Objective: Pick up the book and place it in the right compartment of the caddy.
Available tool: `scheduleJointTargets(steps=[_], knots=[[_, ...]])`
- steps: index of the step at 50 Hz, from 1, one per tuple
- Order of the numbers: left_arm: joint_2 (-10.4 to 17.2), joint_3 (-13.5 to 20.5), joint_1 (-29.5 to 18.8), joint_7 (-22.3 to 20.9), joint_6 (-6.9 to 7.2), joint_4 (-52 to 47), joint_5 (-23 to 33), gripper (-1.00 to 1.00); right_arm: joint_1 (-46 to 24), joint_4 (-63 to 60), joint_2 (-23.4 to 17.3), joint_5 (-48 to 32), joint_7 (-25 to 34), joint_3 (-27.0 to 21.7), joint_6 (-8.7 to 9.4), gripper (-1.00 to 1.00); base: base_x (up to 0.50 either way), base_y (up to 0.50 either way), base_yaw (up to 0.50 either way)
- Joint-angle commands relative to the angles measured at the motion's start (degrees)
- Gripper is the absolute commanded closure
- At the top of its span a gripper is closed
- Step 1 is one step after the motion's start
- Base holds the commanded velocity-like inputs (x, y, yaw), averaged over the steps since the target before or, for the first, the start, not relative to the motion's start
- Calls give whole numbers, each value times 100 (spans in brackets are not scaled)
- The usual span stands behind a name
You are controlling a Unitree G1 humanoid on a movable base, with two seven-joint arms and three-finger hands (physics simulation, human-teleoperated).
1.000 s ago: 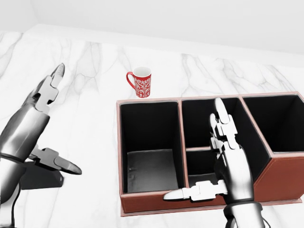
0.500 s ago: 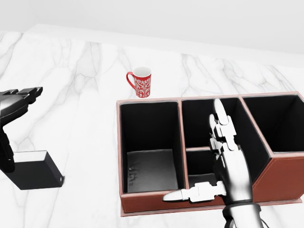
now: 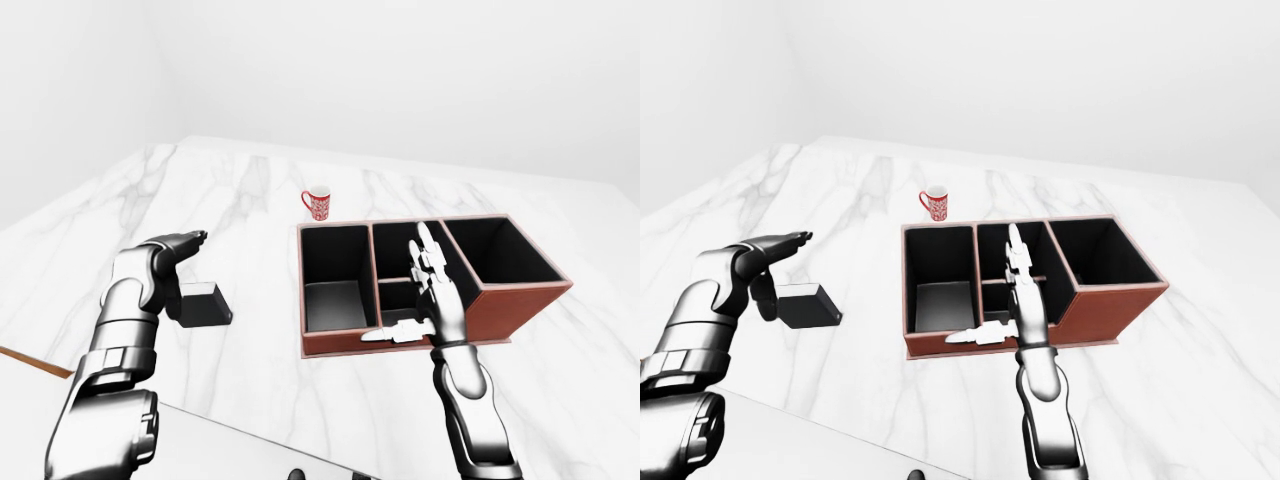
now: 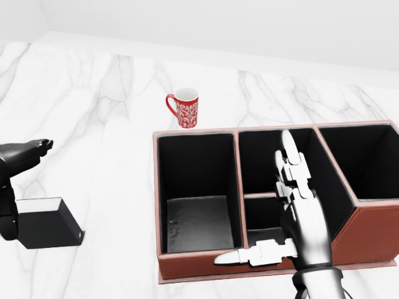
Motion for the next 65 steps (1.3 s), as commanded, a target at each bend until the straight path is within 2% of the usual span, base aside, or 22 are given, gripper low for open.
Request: scheduleJointTargets(steps=[1, 2, 4, 6, 9, 11, 14, 30, 32, 45, 46, 48, 50, 51, 53, 54, 56, 60, 61, 62, 63, 65], knots=[[-173, -316, -114, 0, -13, 1334, -56, -100, 7, 216, 4, -19, -32, 1, -34, -100, 0, 0, 0], [-182, -328, -127, 0, 6, 1404, -95, -100, 10, 207, 3, -16, -29, 1, -34, -100, 0, 0, 0], [-180, -369, -135, 0, 24, 1438, -114, -100, -25, -219, 2, -16, -5, 7, 300, -100, 0, 0, 0], [-197, -415, -209, 0, 5, 1683, -129, -100, 10, 120, 2, -17, -22, 7, -34, -100, 0, 0, 0], [-258, -441, -274, 0, 3, 2000, -264, -100, -21, -25, -5, 0, -6, -13, 106, -100, 0, 0, 0], [-256, -500, -272, 0, 15, 2135, -293, -100, 8, 196, -1, -4, -17, -11, -34, -100, 0, 0, 0], [-261, -547, -302, 0, 6, 2403, -356, -100, -5, -5, -4, -2, -1, -11, 70, -100, 0, 0, 0], [-189, -617, -162, 0, -35, 2569, -437, -100, 18, 248, 4, -23, -15, 17, -34, -100, 0, 0, 0], [-181, -543, -136, 0, -56, 2491, -577, 100, 14, 241, 4, -26, -14, 20, -34, -100, 0, 0, 0], [-130, -596, -223, 150, -102, 2615, -576, 100, 18, 77, 9, -33, -8, 48, -34, -100, 0, 0, 0], [-124, -595, -239, 162, -114, 2620, -583, 100, 8, -107, 12, -34, 1, 54, 150, -100, 0, 0, 0], [-122, -578, -282, 250, -146, 2626, -620, 100, 22, -42, 11, -37, -3, 63, 68, -100, 0, 0, 0], [-112, -584, -366, 456, -195, 2637, -612, 100, -4, -253, 10, -32, 10, 62, 303, -100, 0, 0, 0], [-106, -588, -382, 449, -193, 2604, -610, 100, 21, 38, 7, -28, -4, 56, -9, -100, 0, 0, 0], [-97, -609, -396, 533, -231, 2576, -569, 100, 27, 239, 5, -27, -13, 47, -34, -100, 0, 0, 0], [-92, -588, -378, 508, -194, 2428, -568, 100, 3, -121, 7, -28, 7, 52, 165, -100, 0, 0, 0], [-45, -623, -453, 683, -283, 2322, -426, 100, 23, 184, 6, -32, -11, 49, -34, -100, 0, 0, 0], [-36, -533, -516, 788, -340, 1911, -343, 100, 23, 233, 9, -40, -13, 55, -34, -100, 0, 0, 0], [38, -544, -552, 953, -340, 1576, -197, 100, -8, -211, 12, -51, 12, 71, 266, -100, 0, 0, 0], [43, -475, -559, 943, -340, 1377, -179, 100, -12, -281, 11, -53, 15, 73, 338, -100, 0, 0, 0], [59, -396, -551, 881, -340, 1056, -167, 100, 23, 27, 6, -43, 3, 64, -4, -100, 0, 0, 0], [72, -184, -556, 740, -330, 216, -192, 100, 25, 177, 4, -42, -3, 57, -34, -100, 0, 0, 0]])
